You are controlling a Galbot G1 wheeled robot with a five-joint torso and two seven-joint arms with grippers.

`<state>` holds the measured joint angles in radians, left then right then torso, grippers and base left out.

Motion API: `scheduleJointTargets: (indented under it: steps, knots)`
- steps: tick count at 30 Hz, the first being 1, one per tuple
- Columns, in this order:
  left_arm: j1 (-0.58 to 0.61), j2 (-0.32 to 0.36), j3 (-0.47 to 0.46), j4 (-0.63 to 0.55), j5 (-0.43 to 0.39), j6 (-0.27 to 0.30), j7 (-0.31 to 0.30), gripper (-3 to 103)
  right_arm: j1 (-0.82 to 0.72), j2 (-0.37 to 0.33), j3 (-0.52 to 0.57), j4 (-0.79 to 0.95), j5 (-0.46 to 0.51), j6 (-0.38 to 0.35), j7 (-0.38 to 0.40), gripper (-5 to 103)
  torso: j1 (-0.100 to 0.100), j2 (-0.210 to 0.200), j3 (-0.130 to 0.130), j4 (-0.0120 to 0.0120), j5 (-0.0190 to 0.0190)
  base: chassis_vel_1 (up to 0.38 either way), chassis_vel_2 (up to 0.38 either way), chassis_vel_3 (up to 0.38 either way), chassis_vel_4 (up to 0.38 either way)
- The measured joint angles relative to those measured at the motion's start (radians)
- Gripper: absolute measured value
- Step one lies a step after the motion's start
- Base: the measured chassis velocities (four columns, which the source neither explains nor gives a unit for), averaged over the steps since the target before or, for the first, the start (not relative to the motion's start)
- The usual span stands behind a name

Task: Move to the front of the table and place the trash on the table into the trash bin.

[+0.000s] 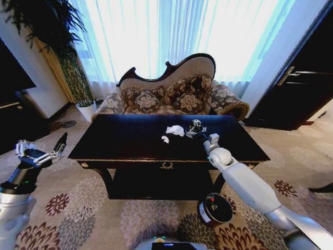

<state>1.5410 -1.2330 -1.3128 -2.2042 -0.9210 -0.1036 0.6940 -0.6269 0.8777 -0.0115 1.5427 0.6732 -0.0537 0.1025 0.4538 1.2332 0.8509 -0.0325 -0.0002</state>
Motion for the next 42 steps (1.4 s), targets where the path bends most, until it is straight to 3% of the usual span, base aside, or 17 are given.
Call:
scheduleJointTargets:
  steps: [1,7,10,13,16,20,33,38,42]
  knots:
    - [-0.002,0.000,0.002,0.001,0.001,0.000,-0.001,100,-0.001,0.000,0.004,-0.001,-0.001,0.002,-0.004,78,0.000,0.000,0.000,0.0000,0.0000,0.000,0.000,0.000,0.000]
    - [-0.007,-0.003,0.016,0.009,0.015,-0.002,-0.004,100,-0.018,-0.002,0.025,-0.002,-0.009,0.014,-0.026,50,0.000,0.000,0.000,0.0000,0.0000,0.000,0.000,0.000,0.000]
    - [-0.008,-0.003,0.019,0.010,0.017,-0.003,-0.005,100,-0.024,-0.004,0.031,-0.002,-0.012,0.019,-0.034,44,0.000,0.000,0.000,0.0000,0.0001,0.000,0.000,0.000,0.000]
    - [-0.009,-0.002,0.021,0.012,0.018,-0.004,-0.006,100,-0.025,-0.008,0.035,-0.005,-0.019,0.022,-0.043,28,0.000,0.000,0.000,0.0000,0.0000,0.000,0.000,0.000,0.000]
    - [-0.009,0.000,0.021,0.013,0.019,-0.004,-0.008,100,-0.028,-0.011,0.040,-0.005,-0.023,0.026,-0.050,23,0.000,0.000,0.000,0.0001,0.0000,0.000,0.000,0.000,0.000]
    - [-0.010,0.000,0.026,0.010,0.020,-0.005,-0.010,100,-0.055,-0.019,0.067,0.002,-0.026,0.041,-0.078,3,0.000,0.000,0.000,0.0001,0.0000,0.000,0.000,0.000,0.000]
    - [0.000,0.003,0.020,-0.026,0.011,-0.006,-0.023,100,-0.221,-0.052,0.190,0.124,0.104,0.080,-0.181,0,0.000,0.000,0.000,0.0000,0.0002,0.000,0.000,0.000,0.000]
    - [0.004,0.007,0.005,-0.039,-0.012,-0.006,-0.024,100,-0.323,-0.071,0.290,0.218,0.123,0.064,-0.179,0,0.000,0.000,0.000,0.0001,0.0003,0.000,0.000,0.000,0.000]
    - [0.000,0.005,0.002,-0.048,-0.027,-0.006,-0.024,100,-0.447,-0.095,0.377,0.319,0.159,0.050,-0.134,0,0.000,0.000,0.000,0.0001,-0.0002,0.000,0.000,0.000,0.000]
